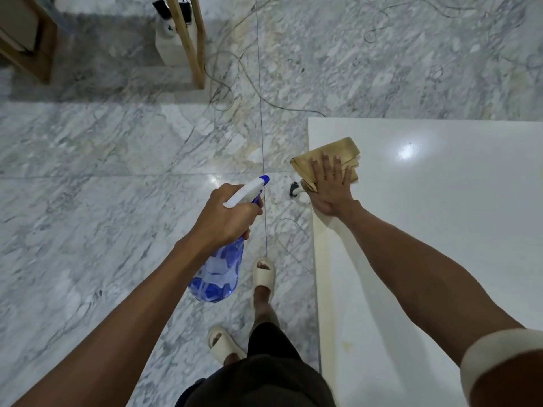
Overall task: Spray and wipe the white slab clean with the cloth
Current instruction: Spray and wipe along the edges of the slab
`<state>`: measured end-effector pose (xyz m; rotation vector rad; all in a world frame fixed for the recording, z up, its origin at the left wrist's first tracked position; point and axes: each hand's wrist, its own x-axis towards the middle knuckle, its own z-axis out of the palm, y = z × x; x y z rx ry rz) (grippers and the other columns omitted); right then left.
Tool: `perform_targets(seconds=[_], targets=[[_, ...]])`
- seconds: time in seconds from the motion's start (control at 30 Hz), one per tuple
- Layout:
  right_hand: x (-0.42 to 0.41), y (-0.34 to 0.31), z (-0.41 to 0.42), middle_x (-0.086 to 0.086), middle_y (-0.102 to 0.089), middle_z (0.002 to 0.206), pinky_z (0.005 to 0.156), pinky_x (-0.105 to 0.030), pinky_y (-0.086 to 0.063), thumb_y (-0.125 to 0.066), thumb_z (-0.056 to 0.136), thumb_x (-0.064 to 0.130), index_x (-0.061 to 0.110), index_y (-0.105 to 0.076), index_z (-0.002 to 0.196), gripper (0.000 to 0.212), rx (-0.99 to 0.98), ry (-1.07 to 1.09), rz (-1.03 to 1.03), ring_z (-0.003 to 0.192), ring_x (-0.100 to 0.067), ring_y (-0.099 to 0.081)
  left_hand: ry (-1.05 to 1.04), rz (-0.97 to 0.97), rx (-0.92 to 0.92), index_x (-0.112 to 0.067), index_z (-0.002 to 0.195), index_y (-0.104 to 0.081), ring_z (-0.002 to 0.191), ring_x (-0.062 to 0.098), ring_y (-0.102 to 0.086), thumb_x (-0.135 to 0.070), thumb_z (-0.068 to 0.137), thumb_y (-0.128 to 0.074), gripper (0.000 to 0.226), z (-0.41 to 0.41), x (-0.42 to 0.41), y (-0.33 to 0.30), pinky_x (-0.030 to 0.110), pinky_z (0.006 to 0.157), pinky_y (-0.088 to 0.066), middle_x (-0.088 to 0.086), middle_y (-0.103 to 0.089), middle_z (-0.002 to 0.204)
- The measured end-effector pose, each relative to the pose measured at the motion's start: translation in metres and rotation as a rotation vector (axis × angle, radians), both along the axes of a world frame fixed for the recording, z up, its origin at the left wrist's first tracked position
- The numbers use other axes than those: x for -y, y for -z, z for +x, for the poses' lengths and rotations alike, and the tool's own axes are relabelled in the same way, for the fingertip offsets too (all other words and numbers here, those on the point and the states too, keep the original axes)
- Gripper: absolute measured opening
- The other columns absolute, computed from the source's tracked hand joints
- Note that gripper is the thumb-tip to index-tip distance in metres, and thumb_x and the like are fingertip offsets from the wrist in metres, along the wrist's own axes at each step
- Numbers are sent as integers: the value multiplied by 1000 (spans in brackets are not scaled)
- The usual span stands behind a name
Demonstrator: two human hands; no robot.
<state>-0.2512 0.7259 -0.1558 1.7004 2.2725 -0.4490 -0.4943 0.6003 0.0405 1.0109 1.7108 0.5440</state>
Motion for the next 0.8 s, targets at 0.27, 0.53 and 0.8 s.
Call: perform_targets(seconds=[0.27,0.53,0.8], targets=[[108,-6,21,-7,-9,167,119,-64,-3,4,92,68,25,-14,158,80,-79,58,10,153,-37,-3,50,54,-13,2,87,-69,44,20,-60,-1,85,-56,13,8,70,-6,32,50,-52,27,-73,87],[206,-4,33,-2,16,166,120,-58,7,-18,103,55,29,10,157,66,-22,130,5,152,-30,17,71,64,2,1,87,-70,41,16,-58,0,84,-56,14,20,173,-5,25,44,-48,29,-73,89],[310,-8,51,-3,8,167,118,-61,6,-27,102,53,29,0,158,67,-77,179,-53,153,-32,7,116,51,14,0,85,-71,47,23,-60,-2,82,-56,15,33,278,3,32,50,-53,31,-71,87]])
